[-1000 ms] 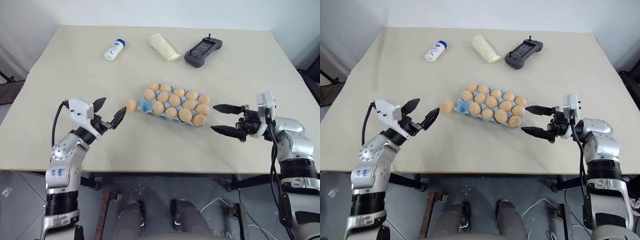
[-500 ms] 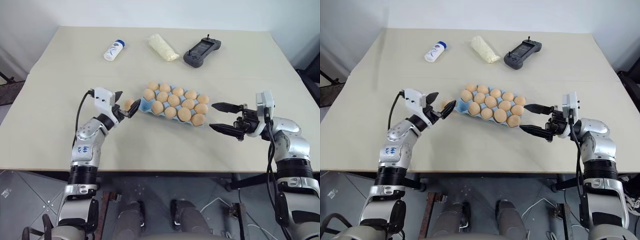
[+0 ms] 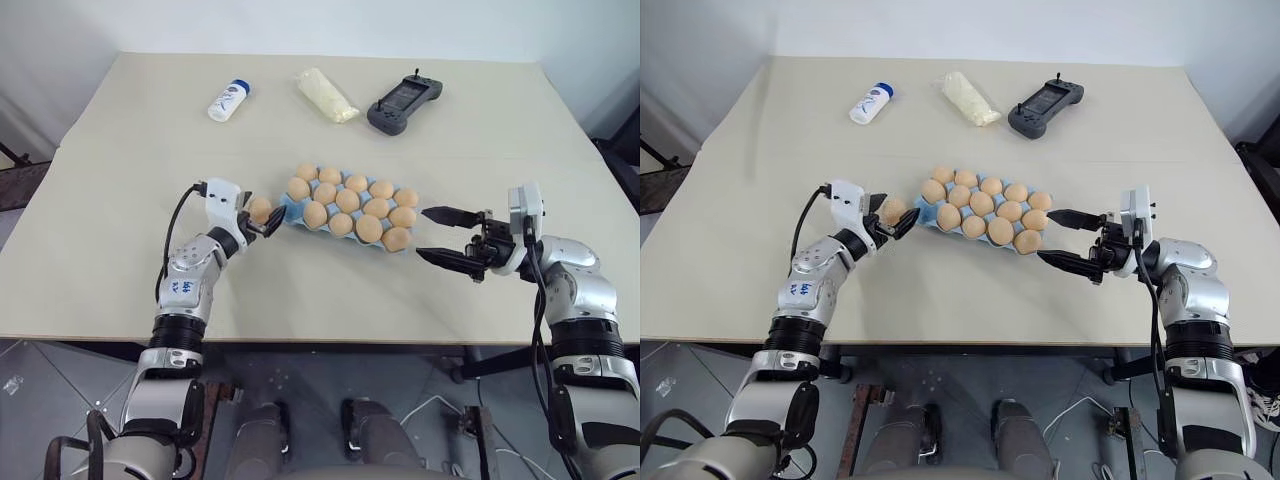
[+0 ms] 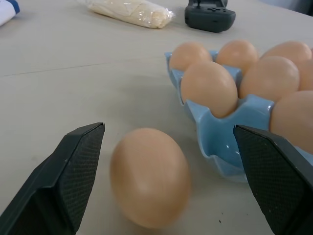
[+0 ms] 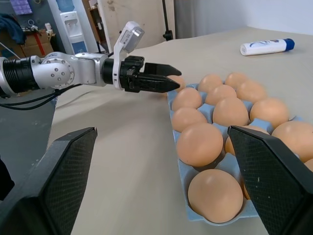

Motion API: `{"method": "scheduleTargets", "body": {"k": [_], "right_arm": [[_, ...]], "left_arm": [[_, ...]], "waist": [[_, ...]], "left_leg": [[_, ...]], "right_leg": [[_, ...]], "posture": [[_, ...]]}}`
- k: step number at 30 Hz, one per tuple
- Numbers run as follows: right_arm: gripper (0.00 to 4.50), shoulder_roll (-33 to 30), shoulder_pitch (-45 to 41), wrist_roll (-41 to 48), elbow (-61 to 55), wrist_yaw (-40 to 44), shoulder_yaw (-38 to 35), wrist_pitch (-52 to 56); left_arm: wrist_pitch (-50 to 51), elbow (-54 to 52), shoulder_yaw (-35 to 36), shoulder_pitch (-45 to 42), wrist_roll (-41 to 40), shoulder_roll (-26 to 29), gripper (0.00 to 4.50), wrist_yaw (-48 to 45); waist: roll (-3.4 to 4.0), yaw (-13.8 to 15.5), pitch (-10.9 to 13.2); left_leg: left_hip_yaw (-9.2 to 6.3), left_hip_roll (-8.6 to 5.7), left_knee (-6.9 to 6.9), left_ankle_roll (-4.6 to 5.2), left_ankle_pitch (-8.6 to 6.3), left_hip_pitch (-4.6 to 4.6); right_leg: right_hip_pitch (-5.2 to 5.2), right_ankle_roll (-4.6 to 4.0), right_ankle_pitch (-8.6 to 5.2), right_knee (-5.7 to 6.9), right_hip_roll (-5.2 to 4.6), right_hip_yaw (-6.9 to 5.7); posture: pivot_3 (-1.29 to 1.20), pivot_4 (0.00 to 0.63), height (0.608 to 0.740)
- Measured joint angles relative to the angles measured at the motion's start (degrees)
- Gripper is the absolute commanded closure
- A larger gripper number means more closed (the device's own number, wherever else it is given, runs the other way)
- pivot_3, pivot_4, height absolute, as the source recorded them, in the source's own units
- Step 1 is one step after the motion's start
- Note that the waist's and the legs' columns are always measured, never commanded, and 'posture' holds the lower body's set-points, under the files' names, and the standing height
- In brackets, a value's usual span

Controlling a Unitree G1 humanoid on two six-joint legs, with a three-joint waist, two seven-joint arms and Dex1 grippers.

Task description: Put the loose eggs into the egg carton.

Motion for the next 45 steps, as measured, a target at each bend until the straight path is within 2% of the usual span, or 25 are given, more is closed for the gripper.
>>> {"method": "scheduleTargets", "body": {"k": [11,20,23,29,31,33,45], "right_arm": [[0.0,0.0,0.0,-0.9,0.0,-0.5,0.0,0.0],[0.0,0.0,0.0,-1.3,0.0,-0.9,0.0,-0.1],[0.0,0.0,0.0,-1.6,0.0,-1.0,0.0,-0.2],[0.0,0.0,0.0,-2.0,0.0,-1.1,0.0,-0.3],[0.0,0.0,0.0,-2.1,0.0,-1.2,0.0,-0.3],[0.0,0.0,-0.1,-2.1,0.0,-1.4,0.0,-0.3],[0.0,0.0,-0.1,-2.5,0.0,-2.2,0.0,-0.3]], "left_arm": [[7.2,1.2,0.2,-2.5,0.5,1.0,0.02,1.1],[7.7,1.2,0.1,-2.5,0.7,2.2,0.02,1.3],[7.6,1.1,-0.4,-2.5,1.0,2.9,0.59,1.1],[8.4,1.4,-0.6,-1.9,1.9,2.8,2.5,1.1],[8.4,1.4,-0.4,-1.9,1.9,2.8,2.9,1.2],[8.4,1.4,-0.3,-2.0,1.9,2.7,3.06,1.3],[8.2,2.3,0.9,-2.8,1.8,2.6,3.09,1.2]], "waist": [[0.0,0.0,0.0],[0.0,0.0,0.0],[0.0,-0.1,0.0],[0.0,-0.1,0.0],[0.0,0.0,0.0],[0.0,0.0,0.0],[0.0,0.0,0.0]], "left_leg": [[-0.01,-0.03,0.07,-0.09,0.01,0.1],[-0.03,-0.03,0.06,-0.13,0.04,0.12],[-0.02,-0.03,0.03,-0.14,0.03,0.12],[-0.03,-0.03,0.03,-0.14,0.03,0.06],[-0.03,-0.03,0.0,-0.14,0.03,0.05],[-0.03,-0.03,0.0,-0.15,0.03,0.04],[-0.02,-0.03,-0.01,-0.15,0.03,0.03]], "right_leg": [[0.04,0.0,0.0,0.21,-0.02,0.01],[0.04,-0.01,0.0,0.28,-0.04,0.0],[0.03,-0.01,-0.01,0.28,-0.04,0.01],[-0.02,-0.01,-0.01,0.25,-0.04,0.0],[-0.03,-0.01,-0.01,0.22,-0.05,0.0],[-0.04,-0.01,-0.01,0.21,-0.05,0.0],[-0.04,-0.01,-0.01,0.18,-0.04,0.0]], "posture": [[0.0,0.15,0.74],[0.0,0.15,0.74],[0.0,0.15,0.74],[0.0,0.15,0.74],[0.0,0.15,0.74],[0.0,0.15,0.74],[0.0,0.15,0.74]]}}
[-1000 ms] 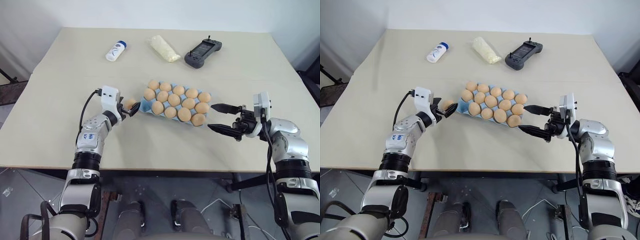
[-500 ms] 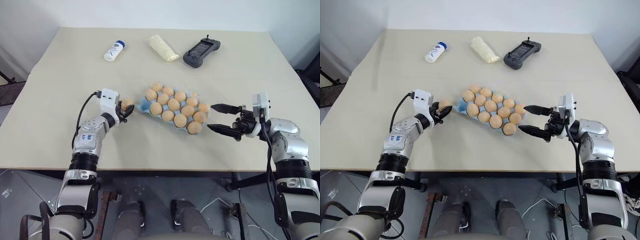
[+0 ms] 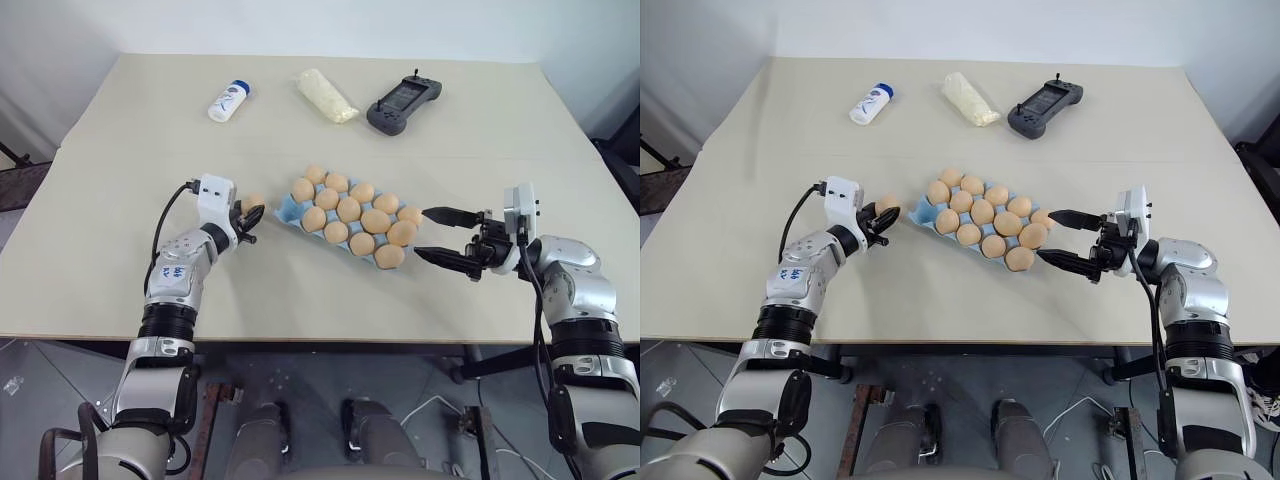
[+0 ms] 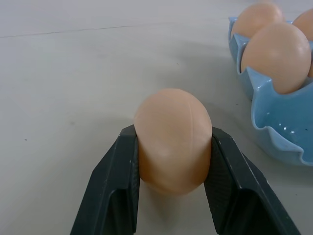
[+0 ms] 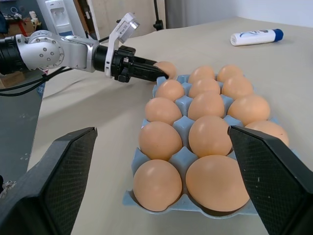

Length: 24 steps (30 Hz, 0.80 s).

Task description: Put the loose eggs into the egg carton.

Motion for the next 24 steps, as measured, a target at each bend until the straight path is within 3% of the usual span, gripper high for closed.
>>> {"method": "scheduleTargets", "body": {"k": [5,13,18,24], "right_arm": [[0.0,0.0,0.0,0.2,-0.1,0.0,-0.1,0.1],[0.0,-0.2,0.8,0.4,-0.3,0.0,-0.8,0.2],[0.0,0.0,0.9,0.4,-0.4,-0.5,-0.8,0.1],[0.0,0.4,1.5,0.5,-1.4,-1.5,-0.9,0.1]], "left_arm": [[0.1,-0.6,0.5,0.0,-0.2,1.2,3.09,-0.8],[3.6,-4.3,2.4,-0.9,-3.3,8.7,3.09,-8.5],[5.5,-5.3,1.2,-7.4,-5.7,8.2,3.09,-14.7],[5.1,0.4,-3.1,-11.2,-5.2,3.6,3.09,-18.2]], "waist": [[0.0,0.0,0.0],[0.0,0.0,0.0],[0.0,0.3,0.0],[0.0,-0.1,0.0]], "left_leg": [[0.0,0.0,-0.01,0.0,0.0,-0.01],[0.01,0.01,-0.05,-0.03,-0.01,-0.03],[-0.03,-0.08,-0.06,0.0,-0.02,-0.08],[0.08,0.04,-0.07,0.15,0.05,-0.09]], "right_leg": [[-0.01,0.0,0.0,-0.01,0.0,0.0],[-0.03,-0.01,0.0,-0.05,0.0,0.0],[0.02,-0.01,0.0,-0.18,-0.11,-0.07],[-0.04,0.0,0.0,-0.21,0.09,0.02]], "posture": [[0.0,0.15,0.74],[0.0,0.15,0.74],[0.0,0.15,0.74],[0.0,0.15,0.74]]}}
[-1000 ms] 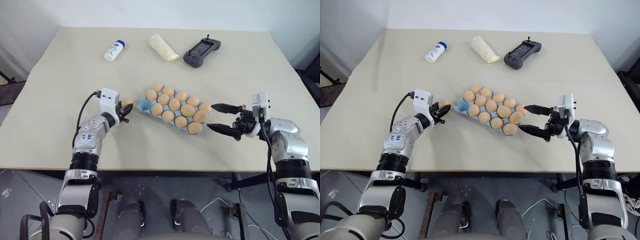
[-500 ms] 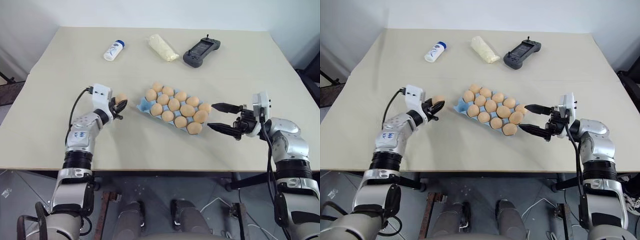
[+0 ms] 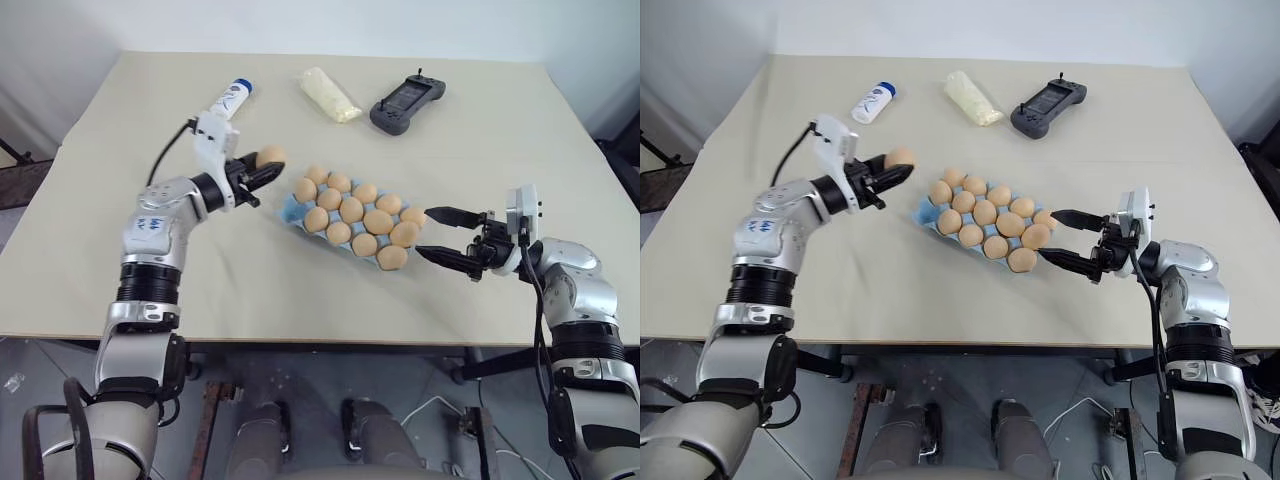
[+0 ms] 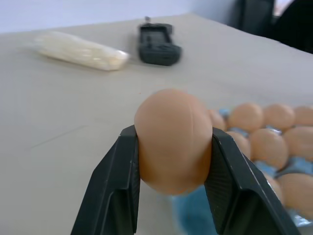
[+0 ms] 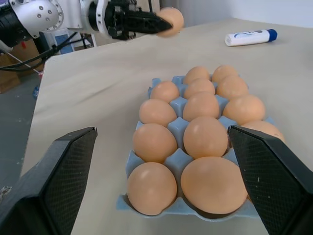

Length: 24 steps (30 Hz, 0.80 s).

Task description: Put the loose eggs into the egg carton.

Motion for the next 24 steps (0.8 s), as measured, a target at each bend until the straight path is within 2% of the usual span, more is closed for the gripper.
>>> {"method": "scheduleTargets", "body": {"k": [9,18,24], "right_arm": [[0.0,0.0,3.6,0.5,-3.6,-1.8,-0.4,0.2],[0.0,0.0,4.4,0.8,-5.3,-3.1,-0.4,0.9],[0.0,0.0,4.4,0.8,-5.5,-3.2,-0.4,1.3]], "left_arm": [[-4.5,10.8,-1.9,-2.5,2.5,-2.9,3.09,0.2],[-4.4,12.1,-2.0,-3.1,2.7,-3.8,0.11,-1.3],[-1.3,5.2,-1.3,-0.7,2.3,-2.9,0.03,-0.9]], "waist": [[-0.01,0.1,0.0],[-0.01,0.1,0.0],[-0.01,0.1,0.0]], "left_leg": [[0.09,0.04,0.1,0.02,0.0,-0.01],[0.08,0.04,0.06,0.02,0.01,-0.01],[0.08,0.04,0.07,0.02,0.0,0.0]], "right_leg": [[-0.09,0.0,0.0,0.15,0.05,0.12],[-0.09,0.0,0.0,0.14,0.05,0.1],[-0.09,0.0,0.0,0.18,0.04,0.11]], "posture": [[0.0,0.15,0.74],[0.0,0.15,0.74],[0.0,0.15,0.74]]}}
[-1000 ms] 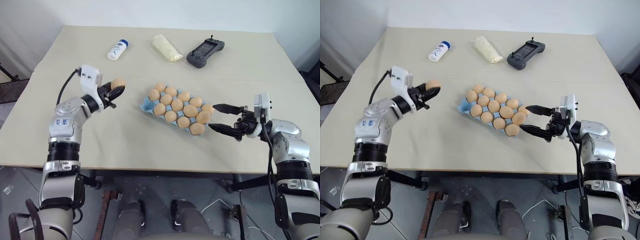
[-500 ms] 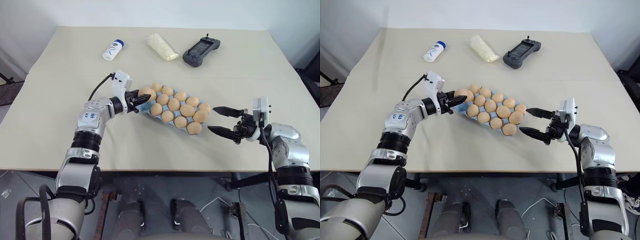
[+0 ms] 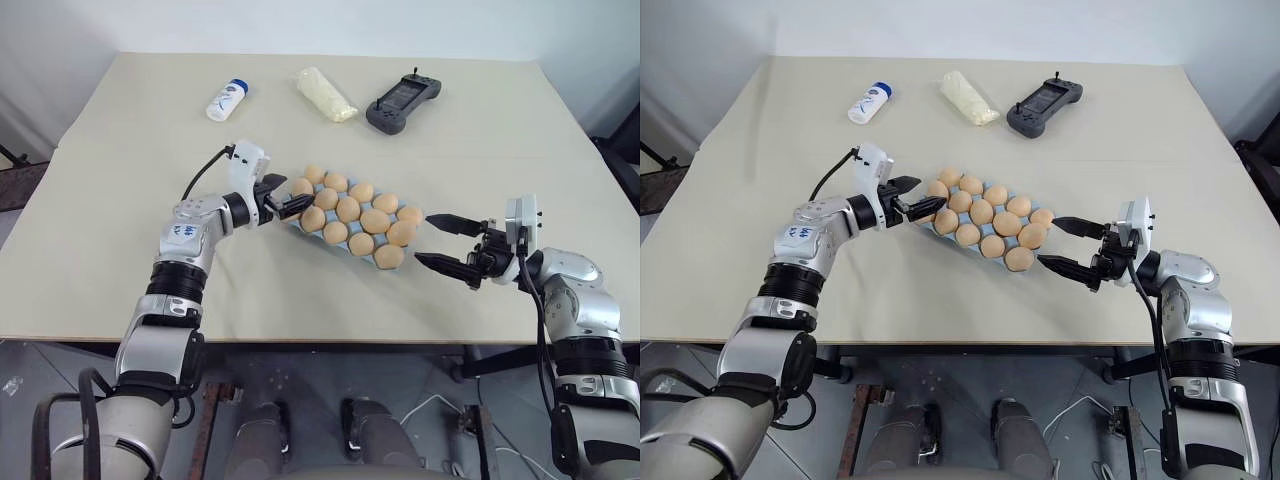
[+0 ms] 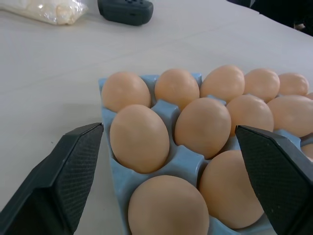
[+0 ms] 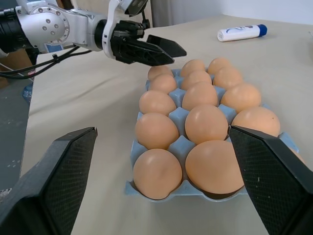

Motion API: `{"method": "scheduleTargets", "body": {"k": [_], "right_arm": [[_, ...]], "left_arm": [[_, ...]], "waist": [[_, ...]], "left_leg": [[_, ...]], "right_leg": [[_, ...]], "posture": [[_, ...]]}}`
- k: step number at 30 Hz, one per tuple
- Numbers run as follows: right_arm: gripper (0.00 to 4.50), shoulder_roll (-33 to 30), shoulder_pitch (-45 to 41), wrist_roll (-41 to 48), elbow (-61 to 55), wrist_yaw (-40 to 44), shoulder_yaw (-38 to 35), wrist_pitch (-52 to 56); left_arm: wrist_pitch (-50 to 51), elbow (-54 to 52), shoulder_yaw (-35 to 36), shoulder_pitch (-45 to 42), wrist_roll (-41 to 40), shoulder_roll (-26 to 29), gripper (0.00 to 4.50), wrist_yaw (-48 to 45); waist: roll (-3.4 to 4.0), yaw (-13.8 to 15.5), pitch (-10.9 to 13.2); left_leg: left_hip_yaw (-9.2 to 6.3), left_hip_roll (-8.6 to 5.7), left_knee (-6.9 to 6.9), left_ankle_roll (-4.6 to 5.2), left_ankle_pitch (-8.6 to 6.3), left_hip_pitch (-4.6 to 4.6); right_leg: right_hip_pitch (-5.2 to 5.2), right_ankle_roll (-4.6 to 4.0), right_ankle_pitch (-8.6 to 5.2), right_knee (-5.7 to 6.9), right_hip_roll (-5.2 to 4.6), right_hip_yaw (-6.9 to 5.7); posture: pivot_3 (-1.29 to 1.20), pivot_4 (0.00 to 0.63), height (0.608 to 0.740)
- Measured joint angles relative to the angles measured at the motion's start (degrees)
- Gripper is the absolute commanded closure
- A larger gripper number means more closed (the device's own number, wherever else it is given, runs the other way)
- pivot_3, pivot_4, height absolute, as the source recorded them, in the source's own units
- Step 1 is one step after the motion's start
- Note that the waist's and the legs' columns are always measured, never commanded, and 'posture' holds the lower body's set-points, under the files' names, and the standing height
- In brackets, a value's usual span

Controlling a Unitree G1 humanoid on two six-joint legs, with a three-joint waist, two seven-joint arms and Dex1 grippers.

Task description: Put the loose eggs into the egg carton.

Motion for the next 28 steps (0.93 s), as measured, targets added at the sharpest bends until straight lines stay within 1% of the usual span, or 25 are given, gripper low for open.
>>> {"method": "scheduleTargets", "body": {"k": [6,9,11,19,22,28], "right_arm": [[0.0,0.0,-0.5,0.0,0.5,0.2,0.3,0.0],[0.0,0.0,-1.2,-0.1,0.9,0.5,0.4,0.0],[0.0,0.0,-2.1,-0.2,1.9,0.8,0.5,-0.1],[0.0,-0.1,-3.9,-1.2,4.9,2.1,0.8,-1.0],[0.0,-0.1,-4.7,-1.6,6.2,2.7,0.9,-1.3],[0.0,-0.1,-5.0,-2.2,6.8,3.4,0.9,-1.4]], "left_arm": [[3.3,-10.6,2.7,5.3,-0.6,2.8,0.03,3.9],[3.6,-17.1,3.9,9.7,-1.0,4.7,0.03,4.1],[3.9,-20.8,5.5,13.3,-2.8,5.4,0.03,3.5],[1.1,-30.9,10.7,26.0,-5.8,7.0,0.03,3.0],[-0.5,-33.1,11.0,30.1,-6.5,7.5,0.03,1.7],[-3.2,-33.1,12.4,30.6,-7.5,8.7,0.03,1.3]], "waist": [[0.0,-0.2,0.0],[0.0,-0.1,0.0],[0.0,-0.1,0.0],[0.0,-0.1,0.0],[0.0,-0.1,0.0],[0.0,-0.1,0.0]], "left_leg": [[0.0,0.02,0.0,0.0,0.01,0.02],[0.0,0.01,0.0,-0.01,0.01,0.05],[0.01,0.01,0.01,-0.06,-0.02,0.05],[-0.02,0.0,-0.01,-0.17,-0.08,0.06],[-0.05,0.0,-0.03,-0.19,-0.09,0.06],[-0.1,-0.01,-0.1,-0.2,-0.09,0.06]], "right_leg": [[0.0,0.0,0.0,0.08,0.0,0.01],[0.01,0.0,0.0,0.1,0.0,0.01],[0.01,0.0,0.0,0.11,-0.03,0.02],[0.02,-0.03,-0.01,0.09,-0.1,0.0],[0.03,-0.05,-0.02,0.06,-0.11,-0.01],[0.03,-0.08,-0.04,-0.02,-0.17,-0.04]], "posture": [[0.0,0.15,0.74],[0.0,0.15,0.74],[0.0,0.15,0.74],[0.0,0.15,0.74],[0.0,0.15,0.74],[0.0,0.15,0.74]]}}
